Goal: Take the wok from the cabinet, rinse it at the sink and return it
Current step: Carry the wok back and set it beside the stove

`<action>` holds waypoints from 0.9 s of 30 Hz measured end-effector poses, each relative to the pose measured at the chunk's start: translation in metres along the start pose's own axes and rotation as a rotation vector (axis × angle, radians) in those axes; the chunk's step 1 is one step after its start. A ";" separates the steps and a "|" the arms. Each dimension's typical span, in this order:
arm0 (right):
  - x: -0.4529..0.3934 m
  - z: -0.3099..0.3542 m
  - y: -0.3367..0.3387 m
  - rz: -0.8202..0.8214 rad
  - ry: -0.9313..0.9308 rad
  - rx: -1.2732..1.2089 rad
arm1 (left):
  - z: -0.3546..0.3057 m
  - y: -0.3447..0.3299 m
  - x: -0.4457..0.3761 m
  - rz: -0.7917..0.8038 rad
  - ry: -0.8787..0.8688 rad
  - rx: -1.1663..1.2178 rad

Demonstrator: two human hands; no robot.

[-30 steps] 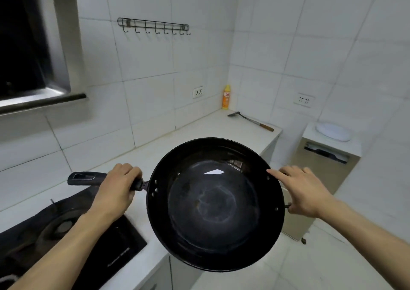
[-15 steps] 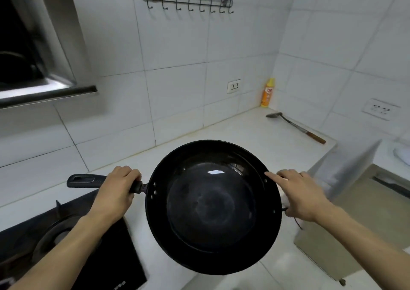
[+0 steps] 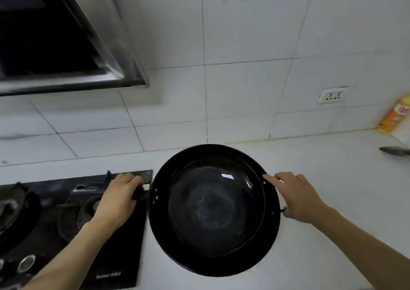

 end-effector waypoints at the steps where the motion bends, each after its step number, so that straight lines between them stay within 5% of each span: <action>1: -0.011 0.002 -0.001 -0.001 0.026 0.004 | 0.004 0.000 0.004 0.004 0.029 -0.006; 27: -0.130 0.069 -0.053 0.064 0.254 0.062 | 0.077 -0.053 0.054 0.113 0.319 -0.022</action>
Point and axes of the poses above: each hand's wrist, its own x-axis away from the middle knuckle, its own y-axis out of the back of the hand, z = x × y, the point moved 5 cm from there along -x, towards the middle knuckle, and after that the axes turned 4 degrees about x, right-handed, at the moved point
